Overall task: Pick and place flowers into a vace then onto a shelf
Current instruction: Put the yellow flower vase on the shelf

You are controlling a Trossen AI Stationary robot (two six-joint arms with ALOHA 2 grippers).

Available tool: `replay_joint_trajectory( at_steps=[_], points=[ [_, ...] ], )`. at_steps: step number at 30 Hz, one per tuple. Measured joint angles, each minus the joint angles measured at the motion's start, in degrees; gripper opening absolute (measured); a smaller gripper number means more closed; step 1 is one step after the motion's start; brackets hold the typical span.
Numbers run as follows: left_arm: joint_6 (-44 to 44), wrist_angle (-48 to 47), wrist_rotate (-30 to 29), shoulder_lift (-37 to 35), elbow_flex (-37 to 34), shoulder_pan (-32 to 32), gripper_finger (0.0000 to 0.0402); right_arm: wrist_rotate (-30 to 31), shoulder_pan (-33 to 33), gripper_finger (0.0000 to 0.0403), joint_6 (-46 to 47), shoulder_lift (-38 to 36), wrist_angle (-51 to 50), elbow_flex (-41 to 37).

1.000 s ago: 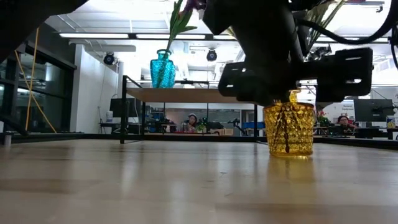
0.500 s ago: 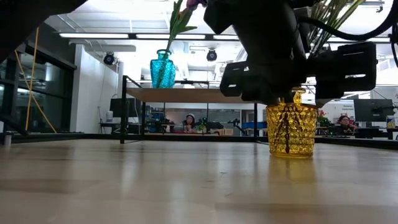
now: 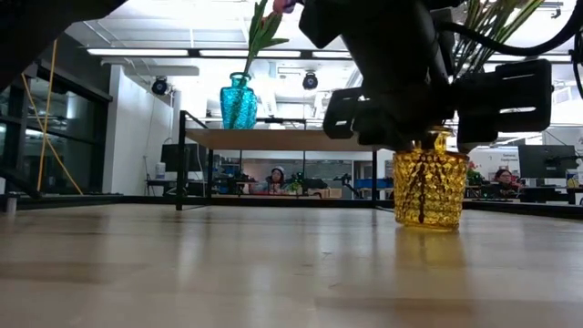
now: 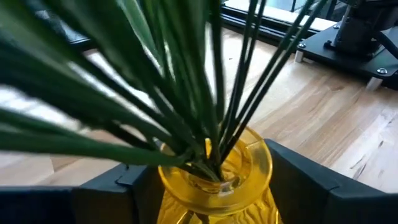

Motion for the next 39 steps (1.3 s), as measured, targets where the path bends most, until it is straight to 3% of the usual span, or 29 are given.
replay_joint_trajectory(
  at_steps=[6,11,17,22,39],
  points=[
    [0.55,0.39,-0.17,0.00,-0.03,0.00,0.0236,-0.51,-0.02,0.0130,0.02,0.00,-0.06,0.00],
    [0.46,1.12,-0.23,0.09,-0.03,0.00,0.0238,-1.00,-0.01,0.0130,0.02,0.00,-0.08,0.00],
    [0.11,1.17,-0.15,0.11,-0.08,0.00,0.0272,-1.77,0.00,0.0130,0.04,0.00,-0.08,0.00],
    [0.11,1.23,-0.21,0.11,-0.08,0.00,0.0235,-1.76,0.00,0.0130,0.06,0.00,-0.08,0.00],
    [-0.06,1.76,-1.69,0.20,-0.10,-0.55,0.0236,-1.25,0.00,0.0130,0.04,0.00,-0.06,-0.02]
  ],
)
